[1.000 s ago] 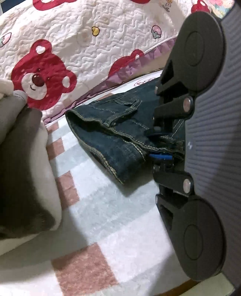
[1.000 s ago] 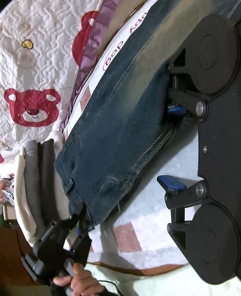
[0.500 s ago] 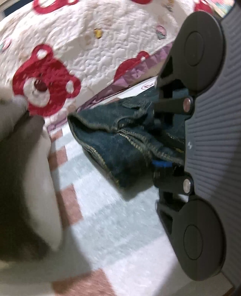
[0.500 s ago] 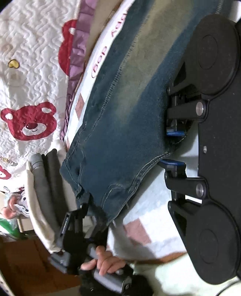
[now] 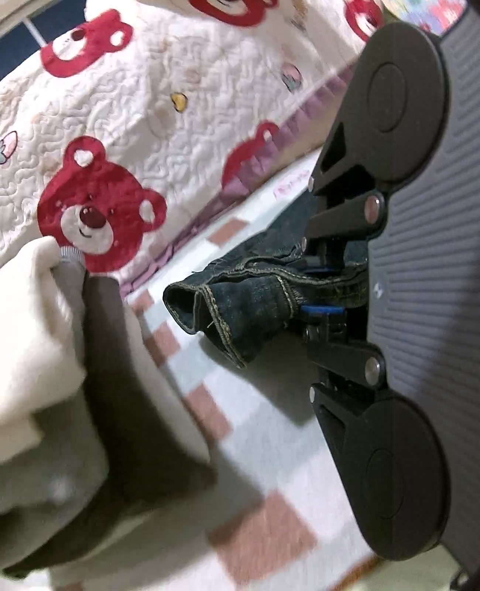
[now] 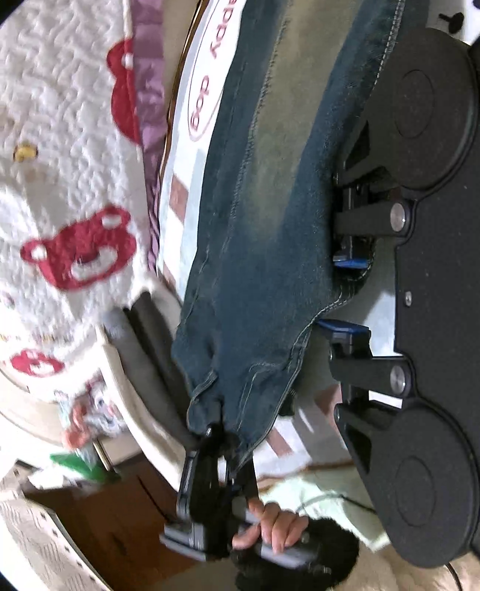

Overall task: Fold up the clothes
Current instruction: 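Lift the jeans end with the left gripper, fold it over, and release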

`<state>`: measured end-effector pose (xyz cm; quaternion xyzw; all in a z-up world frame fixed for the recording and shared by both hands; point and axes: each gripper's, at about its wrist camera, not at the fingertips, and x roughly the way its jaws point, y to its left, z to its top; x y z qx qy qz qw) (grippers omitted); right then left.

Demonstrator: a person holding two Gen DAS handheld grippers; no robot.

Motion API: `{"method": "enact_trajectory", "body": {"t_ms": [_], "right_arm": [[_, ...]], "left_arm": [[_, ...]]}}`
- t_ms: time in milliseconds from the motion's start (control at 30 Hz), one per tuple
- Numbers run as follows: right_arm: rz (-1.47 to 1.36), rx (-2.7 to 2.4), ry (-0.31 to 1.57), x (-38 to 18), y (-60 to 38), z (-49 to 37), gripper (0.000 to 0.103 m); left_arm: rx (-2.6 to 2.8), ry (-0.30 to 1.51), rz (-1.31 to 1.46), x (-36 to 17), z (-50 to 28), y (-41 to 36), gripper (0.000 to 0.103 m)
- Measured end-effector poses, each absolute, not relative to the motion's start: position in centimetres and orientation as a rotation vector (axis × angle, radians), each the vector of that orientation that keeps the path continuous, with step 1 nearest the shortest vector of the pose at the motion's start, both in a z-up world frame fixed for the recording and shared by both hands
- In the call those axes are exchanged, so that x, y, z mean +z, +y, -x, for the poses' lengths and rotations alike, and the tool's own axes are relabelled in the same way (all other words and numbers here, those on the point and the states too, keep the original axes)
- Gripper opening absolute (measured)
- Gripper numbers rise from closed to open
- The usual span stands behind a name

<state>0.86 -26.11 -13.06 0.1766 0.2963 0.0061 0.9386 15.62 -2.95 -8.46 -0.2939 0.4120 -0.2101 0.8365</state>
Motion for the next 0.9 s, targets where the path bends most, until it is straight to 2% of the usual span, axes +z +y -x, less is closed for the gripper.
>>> {"method": "enact_trajectory", "body": {"t_ms": [267,500,600,733,900], "right_arm": [[-0.413,0.099,0.622,-12.3,-20.0,-1.0,0.031],[-0.366,0.103,0.697,-14.4,-16.9,-1.6,0.032],[-0.363,0.078,0.712,-15.0,-16.4,-1.3,0.038],[-0.331,0.077,0.742,-15.6,-15.8,-0.3,0.047],[-0.245,0.111,0.807,-16.1,-16.7,0.7,0.050]], "left_arm": [[-0.306,0.791,0.373,-6.0,-11.8,1.4,0.014],[-0.229,0.856,0.394,-7.3,-11.6,3.3,0.016],[-0.229,0.854,0.349,-7.0,-11.4,2.3,0.021],[-0.276,0.842,0.328,-6.1,-11.0,0.9,0.039],[-0.335,0.826,0.301,-5.0,-10.4,-0.8,0.040]]}}
